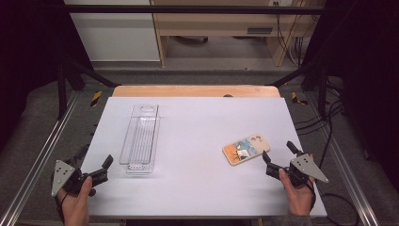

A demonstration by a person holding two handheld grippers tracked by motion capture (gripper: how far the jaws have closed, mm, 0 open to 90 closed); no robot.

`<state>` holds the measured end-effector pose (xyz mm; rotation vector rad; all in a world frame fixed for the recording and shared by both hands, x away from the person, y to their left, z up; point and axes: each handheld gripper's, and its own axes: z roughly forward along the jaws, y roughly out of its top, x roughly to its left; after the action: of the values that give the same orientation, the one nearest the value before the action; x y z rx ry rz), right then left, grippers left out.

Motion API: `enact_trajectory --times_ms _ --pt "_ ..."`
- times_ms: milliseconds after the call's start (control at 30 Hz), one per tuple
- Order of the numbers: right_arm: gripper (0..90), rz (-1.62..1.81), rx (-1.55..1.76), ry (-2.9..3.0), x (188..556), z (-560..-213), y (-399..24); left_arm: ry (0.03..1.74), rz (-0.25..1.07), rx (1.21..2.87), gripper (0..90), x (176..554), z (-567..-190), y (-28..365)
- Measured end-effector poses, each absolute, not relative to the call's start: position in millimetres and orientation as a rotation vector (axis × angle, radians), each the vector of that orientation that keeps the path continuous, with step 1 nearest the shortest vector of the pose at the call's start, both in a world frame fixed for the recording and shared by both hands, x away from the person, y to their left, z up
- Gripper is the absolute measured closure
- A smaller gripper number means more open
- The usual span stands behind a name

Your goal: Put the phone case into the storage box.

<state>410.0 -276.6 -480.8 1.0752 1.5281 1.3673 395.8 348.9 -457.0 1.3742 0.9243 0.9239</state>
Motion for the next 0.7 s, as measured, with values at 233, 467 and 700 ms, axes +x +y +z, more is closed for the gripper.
enact_trajectory --times_ms 233,467,700 --pt "5.1 1.306 1.11 1.565 412 -484 -272 0.929 0.929 1.388 1.3 396 -458 348" --pt "5.4 1.272 1.178 1.595 419 -485 -266 0.924 0.933 1.403 1.4 396 -458 349" --pt "7.1 1.209 1.227 1.677 441 -472 -262 0.931 0.921 1.398 1.5 399 -458 348"
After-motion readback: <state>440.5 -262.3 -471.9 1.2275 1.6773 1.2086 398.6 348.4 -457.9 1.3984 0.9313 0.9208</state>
